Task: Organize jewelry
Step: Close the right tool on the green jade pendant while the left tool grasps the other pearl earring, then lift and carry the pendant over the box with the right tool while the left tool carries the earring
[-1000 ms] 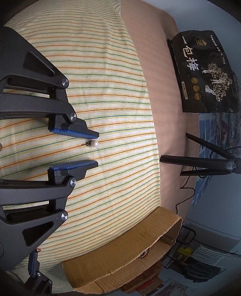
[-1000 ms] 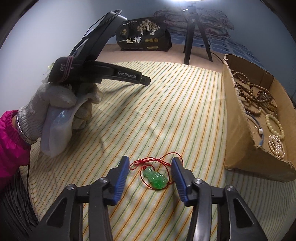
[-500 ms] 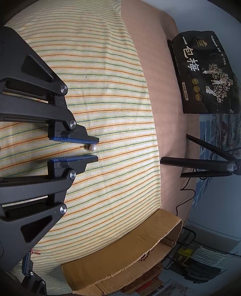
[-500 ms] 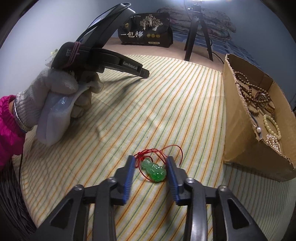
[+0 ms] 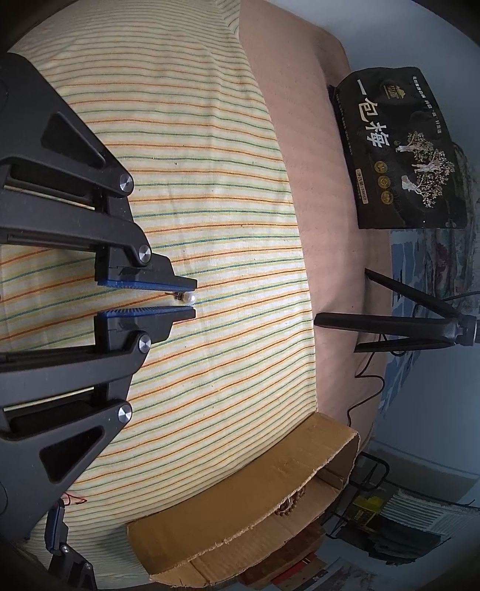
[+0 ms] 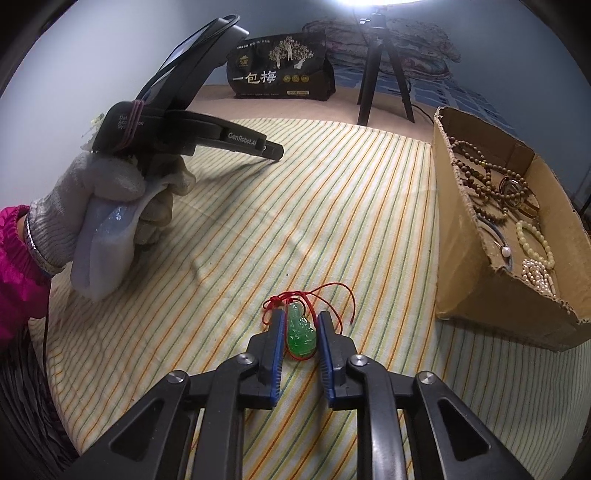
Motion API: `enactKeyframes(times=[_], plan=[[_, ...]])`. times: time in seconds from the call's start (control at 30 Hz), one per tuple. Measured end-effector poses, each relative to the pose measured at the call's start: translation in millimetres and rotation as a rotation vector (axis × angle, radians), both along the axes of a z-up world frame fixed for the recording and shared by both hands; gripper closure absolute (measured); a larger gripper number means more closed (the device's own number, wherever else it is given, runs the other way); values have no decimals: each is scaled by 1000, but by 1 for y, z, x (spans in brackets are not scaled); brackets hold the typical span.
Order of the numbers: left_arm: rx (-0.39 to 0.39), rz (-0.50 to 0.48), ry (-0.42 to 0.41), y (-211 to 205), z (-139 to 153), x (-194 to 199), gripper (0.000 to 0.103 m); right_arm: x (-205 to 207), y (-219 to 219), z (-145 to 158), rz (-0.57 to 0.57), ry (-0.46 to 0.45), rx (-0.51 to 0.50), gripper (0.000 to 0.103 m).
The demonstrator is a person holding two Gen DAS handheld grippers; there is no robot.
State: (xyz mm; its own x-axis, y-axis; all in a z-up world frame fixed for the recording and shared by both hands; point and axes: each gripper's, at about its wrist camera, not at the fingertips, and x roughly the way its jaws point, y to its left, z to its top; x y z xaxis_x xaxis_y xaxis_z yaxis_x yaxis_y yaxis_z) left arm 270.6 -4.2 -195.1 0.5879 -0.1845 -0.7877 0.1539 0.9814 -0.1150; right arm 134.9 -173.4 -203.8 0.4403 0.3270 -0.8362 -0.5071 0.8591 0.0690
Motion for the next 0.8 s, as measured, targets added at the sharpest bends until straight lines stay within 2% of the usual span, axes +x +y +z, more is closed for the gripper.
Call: enactKeyframes(times=[0.5,0.8], plan=[[-19,8,-65,9,36,-22,97,-12,-11,31,-26,-62,28,87],[-32,-42,-127,-10,65,-40,97,-19,-23,53,-58,-98,59,87]])
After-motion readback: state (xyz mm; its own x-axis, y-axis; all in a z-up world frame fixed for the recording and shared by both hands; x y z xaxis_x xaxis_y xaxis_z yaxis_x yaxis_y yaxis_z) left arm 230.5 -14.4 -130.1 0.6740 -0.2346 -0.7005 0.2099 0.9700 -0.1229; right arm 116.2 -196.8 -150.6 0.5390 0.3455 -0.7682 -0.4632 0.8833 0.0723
